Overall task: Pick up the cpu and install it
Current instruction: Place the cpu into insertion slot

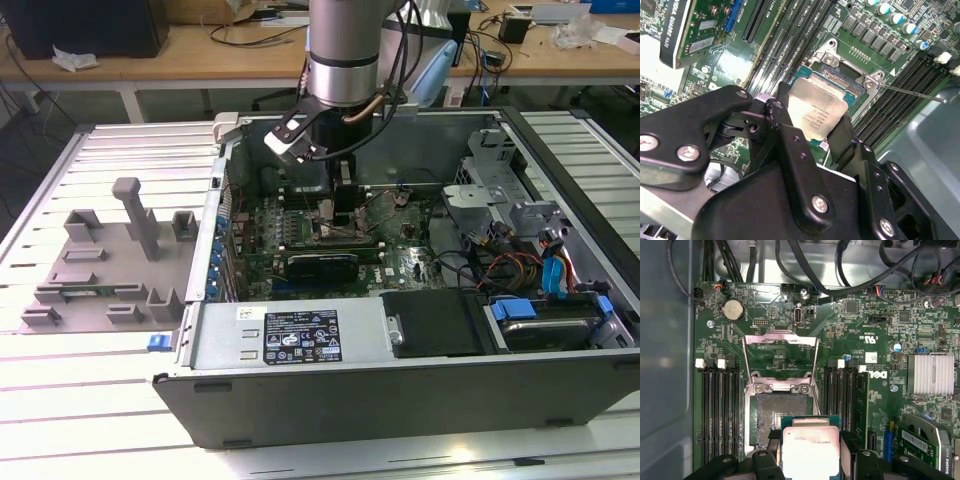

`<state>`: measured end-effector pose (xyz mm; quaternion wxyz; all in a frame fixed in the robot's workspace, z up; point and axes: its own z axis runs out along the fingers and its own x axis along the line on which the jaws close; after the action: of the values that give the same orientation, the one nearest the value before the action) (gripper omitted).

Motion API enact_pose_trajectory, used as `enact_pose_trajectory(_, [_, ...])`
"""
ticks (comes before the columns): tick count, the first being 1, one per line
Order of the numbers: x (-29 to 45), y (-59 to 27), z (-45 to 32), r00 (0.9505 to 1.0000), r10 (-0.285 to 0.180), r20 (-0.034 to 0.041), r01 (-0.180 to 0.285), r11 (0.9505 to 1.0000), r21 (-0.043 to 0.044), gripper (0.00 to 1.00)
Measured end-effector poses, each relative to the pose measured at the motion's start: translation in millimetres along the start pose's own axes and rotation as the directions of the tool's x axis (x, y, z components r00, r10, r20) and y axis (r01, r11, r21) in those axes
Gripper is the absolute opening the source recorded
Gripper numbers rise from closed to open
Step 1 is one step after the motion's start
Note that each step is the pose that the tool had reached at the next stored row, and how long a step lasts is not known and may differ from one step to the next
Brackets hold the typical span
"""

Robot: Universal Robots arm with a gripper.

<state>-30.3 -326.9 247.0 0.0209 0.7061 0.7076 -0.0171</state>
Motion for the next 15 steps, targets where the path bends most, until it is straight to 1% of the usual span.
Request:
enact_pose_trajectory(5, [0.4, 0.0, 0.7, 1.0000, 0.000, 0.0002, 0.000, 1.0000, 0.0001, 0.55])
enact_pose_trajectory(9, [0.9, 0.0, 6.9, 1.0000, -0.001, 0.0000, 0.001, 1.0000, -0.0001, 0.55])
enact_pose_trajectory(10, [1.2, -0.1, 8.0, 0.9999, -0.001, -0.0110, 0.001, 1.0000, -0.0010, 0.55])
enact_pose_trajectory(11, [3.7, 0.0, 9.0, 0.9995, -0.001, -0.0318, 0.001, 1.0000, -0.0025, 0.55])
enact_pose_trajectory(12, [13.3, 0.1, 9.2, 0.9999, -0.001, -0.0133, 0.001, 1.0000, -0.0007, 0.55])
enact_pose_trajectory(13, [25.7, 1.1, 11.9, 0.9990, -0.002, 0.0449, 0.002, 1.0000, 0.0045, 0.55])
enact_pose_trajectory(14, [26.8, 1.8, 19.7, 0.9990, -0.013, 0.0433, 0.013, 0.9999, 0.0037, 0.55])
enact_pose_trajectory(15, [27.0, 1.8, 23.2, 0.9990, -0.013, 0.0416, 0.013, 0.9999, 0.0035, 0.55])
